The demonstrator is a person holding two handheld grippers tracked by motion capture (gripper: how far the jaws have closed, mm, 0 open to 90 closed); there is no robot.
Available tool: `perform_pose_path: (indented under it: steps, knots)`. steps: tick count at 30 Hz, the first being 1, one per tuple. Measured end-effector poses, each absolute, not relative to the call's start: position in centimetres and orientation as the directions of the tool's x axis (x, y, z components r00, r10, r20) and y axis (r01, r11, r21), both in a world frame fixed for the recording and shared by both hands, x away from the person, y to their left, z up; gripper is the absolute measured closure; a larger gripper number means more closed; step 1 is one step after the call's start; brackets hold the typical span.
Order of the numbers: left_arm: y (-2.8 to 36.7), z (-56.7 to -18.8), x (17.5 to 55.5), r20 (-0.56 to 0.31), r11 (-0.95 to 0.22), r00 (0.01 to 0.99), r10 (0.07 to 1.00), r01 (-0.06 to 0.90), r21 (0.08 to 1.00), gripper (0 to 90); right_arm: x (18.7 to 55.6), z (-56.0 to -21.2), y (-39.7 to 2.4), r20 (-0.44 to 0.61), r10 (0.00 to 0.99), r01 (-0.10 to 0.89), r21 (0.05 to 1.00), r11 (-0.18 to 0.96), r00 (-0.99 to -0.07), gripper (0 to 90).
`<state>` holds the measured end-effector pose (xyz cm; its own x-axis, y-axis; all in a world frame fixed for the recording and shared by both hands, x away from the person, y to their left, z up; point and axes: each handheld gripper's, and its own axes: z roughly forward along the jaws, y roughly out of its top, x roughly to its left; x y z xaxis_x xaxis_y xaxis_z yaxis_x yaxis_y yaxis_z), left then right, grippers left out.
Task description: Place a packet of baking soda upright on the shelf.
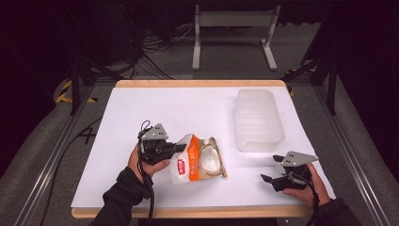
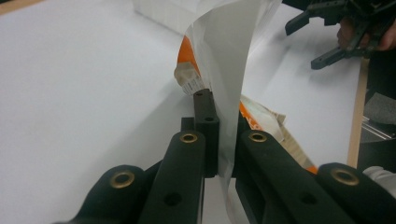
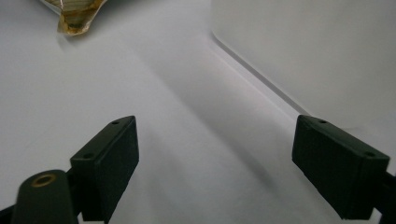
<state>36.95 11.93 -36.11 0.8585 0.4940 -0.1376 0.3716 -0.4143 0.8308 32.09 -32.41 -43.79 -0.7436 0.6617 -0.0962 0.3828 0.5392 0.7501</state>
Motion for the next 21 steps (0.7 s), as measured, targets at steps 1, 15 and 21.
perform_pose_path:
  steps: [1, 15, 21]
  knots:
    - [11.9, -35.8, 37.0, -0.129, -0.423, 0.861, 0.492, 0.366, 0.829, 89.7, 32.1, -43.8, -32.4, -0.095, 0.662, 0.383, 0.750, 0.538, -0.744, 15.5]
    - [9.5, -29.5, 38.4, 0.049, -0.661, 0.914, 0.402, 0.253, 0.707, 89.7, 32.1, -43.8, -32.4, -0.080, 0.662, 0.390, 0.753, 0.530, -0.746, 15.6]
    - [8.2, -27.6, 38.7, 0.112, -0.714, 0.934, 0.338, 0.177, 0.677, 89.7, 32.0, -43.9, -32.4, -0.087, 0.659, 0.388, 0.748, 0.538, -0.747, 15.6]
